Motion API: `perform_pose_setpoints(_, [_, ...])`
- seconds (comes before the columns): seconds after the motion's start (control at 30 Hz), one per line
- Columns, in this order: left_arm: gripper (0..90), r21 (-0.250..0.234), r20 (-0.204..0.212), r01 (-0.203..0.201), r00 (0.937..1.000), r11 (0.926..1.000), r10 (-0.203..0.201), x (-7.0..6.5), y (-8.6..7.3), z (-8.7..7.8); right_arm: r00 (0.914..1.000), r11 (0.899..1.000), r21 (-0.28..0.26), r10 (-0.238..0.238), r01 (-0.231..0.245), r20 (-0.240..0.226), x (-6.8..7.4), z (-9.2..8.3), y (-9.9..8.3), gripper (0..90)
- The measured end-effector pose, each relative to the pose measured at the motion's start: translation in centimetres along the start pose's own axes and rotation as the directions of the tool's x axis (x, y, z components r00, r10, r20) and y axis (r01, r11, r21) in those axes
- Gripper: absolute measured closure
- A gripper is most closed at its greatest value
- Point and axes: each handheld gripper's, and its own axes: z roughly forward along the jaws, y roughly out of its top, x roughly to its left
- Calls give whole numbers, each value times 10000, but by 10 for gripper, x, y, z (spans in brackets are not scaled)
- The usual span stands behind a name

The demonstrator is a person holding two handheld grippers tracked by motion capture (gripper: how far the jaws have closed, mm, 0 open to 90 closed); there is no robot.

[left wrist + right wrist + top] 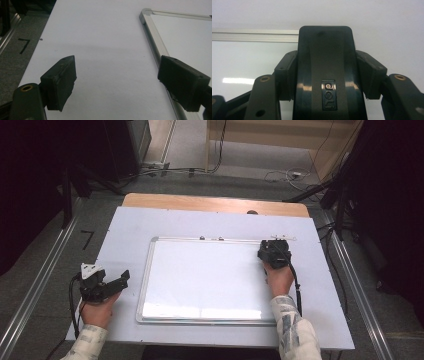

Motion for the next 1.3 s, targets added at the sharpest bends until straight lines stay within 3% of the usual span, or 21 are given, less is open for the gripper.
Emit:
perform_pose_setpoints(0.17, [158,-26,6,38,10000,10000,-38,0,0,0,9987,9995,148,271,-264,-440,-4,-1,1,277])
perform_pose_setpoints(0.33, [158,4,5,-4,10000,10000,4,0,0,0,9966,9998,-55,209,-215,-797,-4,-5,1,243])
perform_pose_setpoints(0.67, [158,19,-1,-17,10000,10000,17,-1,0,1,9914,9978,-659,-59,-27,-1304,-12,-17,-3,225])
perform_pose_setpoints(1.3, [158,63,-34,-64,10000,10000,64,-2,-1,2,9790,9906,-1306,-652,403,-1930,-20,-50,-9,191])
